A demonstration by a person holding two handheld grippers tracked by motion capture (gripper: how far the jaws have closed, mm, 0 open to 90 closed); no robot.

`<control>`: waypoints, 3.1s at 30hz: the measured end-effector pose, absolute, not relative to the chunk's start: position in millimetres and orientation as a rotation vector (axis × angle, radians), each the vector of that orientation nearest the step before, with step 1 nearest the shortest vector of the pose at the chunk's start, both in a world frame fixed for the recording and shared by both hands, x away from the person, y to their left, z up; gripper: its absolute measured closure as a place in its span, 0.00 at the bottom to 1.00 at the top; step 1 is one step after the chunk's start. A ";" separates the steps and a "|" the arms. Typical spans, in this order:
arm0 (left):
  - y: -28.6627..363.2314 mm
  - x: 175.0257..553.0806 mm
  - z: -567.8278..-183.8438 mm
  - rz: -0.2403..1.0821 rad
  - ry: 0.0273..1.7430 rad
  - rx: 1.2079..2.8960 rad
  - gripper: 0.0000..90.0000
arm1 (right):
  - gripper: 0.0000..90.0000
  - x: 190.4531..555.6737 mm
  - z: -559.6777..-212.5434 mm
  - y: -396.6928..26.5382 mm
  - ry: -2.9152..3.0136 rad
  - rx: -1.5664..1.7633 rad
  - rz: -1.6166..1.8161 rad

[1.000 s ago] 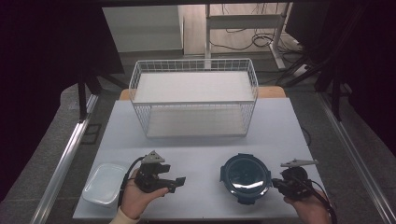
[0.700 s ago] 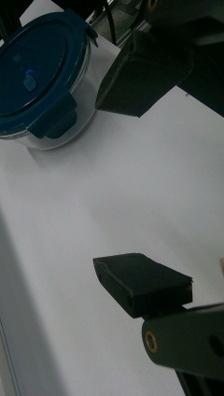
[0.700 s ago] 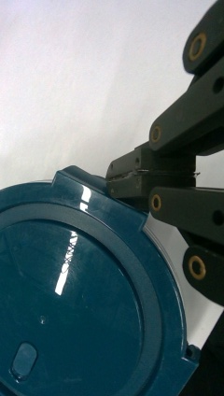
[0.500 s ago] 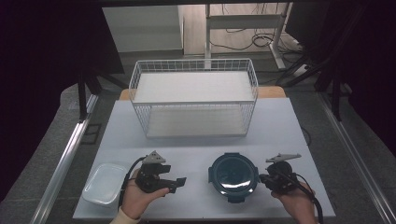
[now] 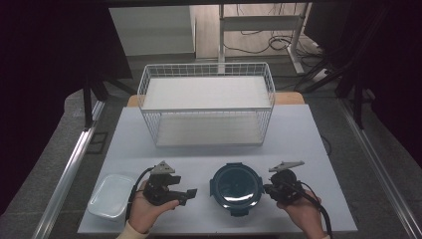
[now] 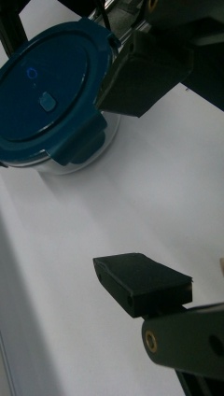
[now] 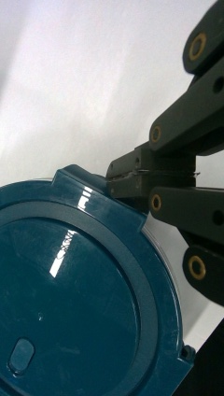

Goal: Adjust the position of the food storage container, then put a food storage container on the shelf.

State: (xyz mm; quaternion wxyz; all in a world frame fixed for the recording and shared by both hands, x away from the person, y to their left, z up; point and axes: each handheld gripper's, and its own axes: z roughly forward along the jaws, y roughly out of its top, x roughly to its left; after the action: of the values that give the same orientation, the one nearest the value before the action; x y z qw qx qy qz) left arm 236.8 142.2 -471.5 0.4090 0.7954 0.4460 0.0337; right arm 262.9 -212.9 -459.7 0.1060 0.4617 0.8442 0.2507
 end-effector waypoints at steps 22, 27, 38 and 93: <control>154.8 228.0 -460.3 0.140 1.146 1.930 0.23 | 1.00 259.8 -441.2 -225.2 2.383 1.290 0.972; 154.2 224.8 -456.6 0.151 1.139 1.922 0.23 | 0.97 255.9 -434.7 -239.1 2.336 1.295 1.049; 152.7 224.1 -456.0 0.145 1.147 1.905 0.23 | 0.26 262.5 -437.3 -254.8 2.259 1.356 1.268; 100.6 268.5 -510.8 -0.426 1.286 1.668 0.13 | 0.10 290.6 -489.7 -208.3 2.522 1.682 1.353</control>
State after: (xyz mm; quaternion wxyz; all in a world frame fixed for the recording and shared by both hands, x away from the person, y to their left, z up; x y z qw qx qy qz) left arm 268.5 100.6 -510.8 0.4762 0.6826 0.5263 -0.1743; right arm 290.6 -208.3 -489.7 -0.0888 0.5046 0.7568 0.4059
